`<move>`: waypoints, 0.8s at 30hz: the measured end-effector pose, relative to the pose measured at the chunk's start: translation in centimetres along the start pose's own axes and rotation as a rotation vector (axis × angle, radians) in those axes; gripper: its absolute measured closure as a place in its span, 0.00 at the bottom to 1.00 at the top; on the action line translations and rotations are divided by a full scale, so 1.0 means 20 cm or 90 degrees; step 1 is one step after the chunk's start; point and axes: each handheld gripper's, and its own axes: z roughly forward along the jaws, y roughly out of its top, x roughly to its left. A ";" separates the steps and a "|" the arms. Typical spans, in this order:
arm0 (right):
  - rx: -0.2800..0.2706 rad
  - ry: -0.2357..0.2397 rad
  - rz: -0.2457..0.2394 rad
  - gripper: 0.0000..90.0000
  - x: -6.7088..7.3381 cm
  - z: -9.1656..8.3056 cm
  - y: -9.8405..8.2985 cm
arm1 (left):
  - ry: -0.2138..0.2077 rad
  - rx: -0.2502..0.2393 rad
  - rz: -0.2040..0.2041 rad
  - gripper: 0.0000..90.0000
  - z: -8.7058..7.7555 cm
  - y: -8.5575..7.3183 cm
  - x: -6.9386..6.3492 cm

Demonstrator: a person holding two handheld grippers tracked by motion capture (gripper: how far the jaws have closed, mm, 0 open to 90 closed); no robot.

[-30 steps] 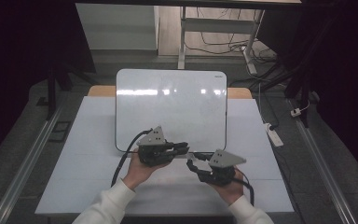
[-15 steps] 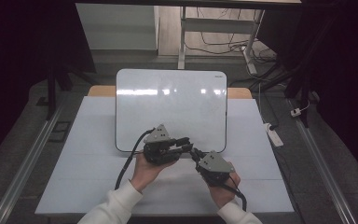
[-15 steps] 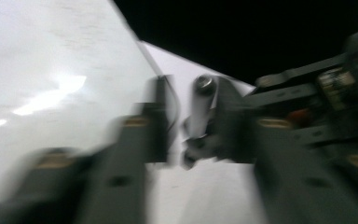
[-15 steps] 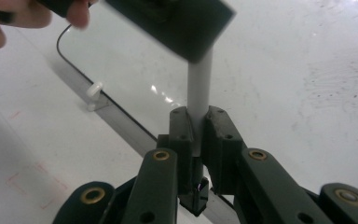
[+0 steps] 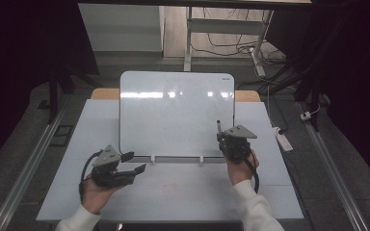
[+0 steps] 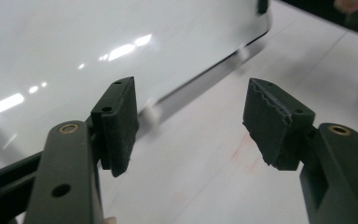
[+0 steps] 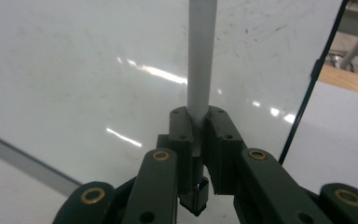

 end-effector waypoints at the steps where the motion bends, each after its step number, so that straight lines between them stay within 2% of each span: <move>1: 0.009 -0.005 0.000 0.90 -0.01 0.02 0.00 | 0.008 0.006 -0.003 0.40 -0.02 -0.03 0.02; 3: 0.034 -0.009 0.007 0.90 -0.02 0.06 0.01 | 0.025 0.016 -0.006 0.40 -0.05 -0.09 0.05; 6: 0.051 -0.018 0.019 0.89 -0.04 0.09 0.01 | 0.039 0.021 -0.021 0.40 -0.09 -0.16 0.09; 11: 0.068 -0.030 0.010 0.89 -0.06 0.15 0.02 | 0.056 0.020 -0.034 0.39 -0.12 -0.19 0.14; 16: 0.051 -0.030 0.000 0.88 -0.06 0.15 0.02 | 0.056 0.016 -0.038 0.39 -0.13 -0.21 0.15; 21: 0.030 -0.020 -0.006 0.77 -0.05 0.13 -0.01 | 0.054 0.017 -0.038 0.40 -0.13 -0.23 0.14; 24: 0.004 0.004 -0.009 0.71 -0.07 0.08 -0.03 | 0.054 0.014 -0.036 0.40 -0.14 -0.24 0.15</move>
